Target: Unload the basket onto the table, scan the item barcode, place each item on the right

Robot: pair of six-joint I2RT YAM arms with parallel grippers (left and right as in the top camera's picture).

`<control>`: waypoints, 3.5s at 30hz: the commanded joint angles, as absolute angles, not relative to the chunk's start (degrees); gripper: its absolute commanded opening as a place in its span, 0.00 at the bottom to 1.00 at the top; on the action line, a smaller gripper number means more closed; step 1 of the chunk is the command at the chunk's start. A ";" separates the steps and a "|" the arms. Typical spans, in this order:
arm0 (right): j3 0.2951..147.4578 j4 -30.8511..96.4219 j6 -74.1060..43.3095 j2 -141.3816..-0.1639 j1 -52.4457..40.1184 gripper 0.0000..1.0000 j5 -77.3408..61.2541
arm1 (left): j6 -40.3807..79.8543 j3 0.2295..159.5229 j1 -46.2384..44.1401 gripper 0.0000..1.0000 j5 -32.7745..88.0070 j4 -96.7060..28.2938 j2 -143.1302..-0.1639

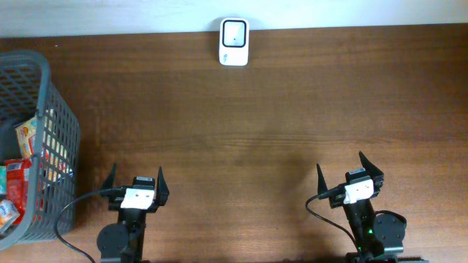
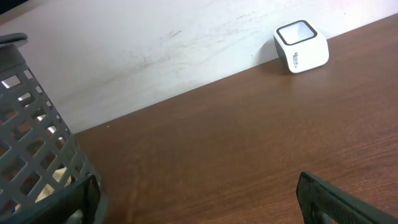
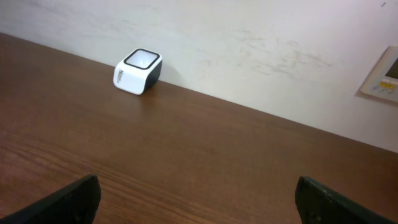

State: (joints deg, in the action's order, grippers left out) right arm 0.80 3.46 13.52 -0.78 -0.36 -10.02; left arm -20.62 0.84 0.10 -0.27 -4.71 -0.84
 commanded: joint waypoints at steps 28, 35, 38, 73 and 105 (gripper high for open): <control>0.32 3.64 13.08 -0.36 -0.47 0.99 -9.89 | -21.37 11.64 -0.10 0.99 9.45 -7.22 -11.90; 0.32 3.64 13.08 -0.36 -0.47 0.99 -9.89 | -21.56 23.94 -0.10 0.99 15.40 -8.97 -26.15; 0.32 3.64 13.08 -0.36 -0.47 0.99 -9.89 | -21.58 30.83 -0.10 0.99 18.09 -12.14 -32.75; 0.32 3.64 13.08 -0.36 -0.47 0.99 -9.89 | -1.50 69.38 -0.10 0.99 8.40 -35.73 -61.19; 0.32 3.64 13.08 -0.36 -0.47 0.99 -9.89 | -1.28 89.78 2.26 0.99 2.94 -51.53 -72.23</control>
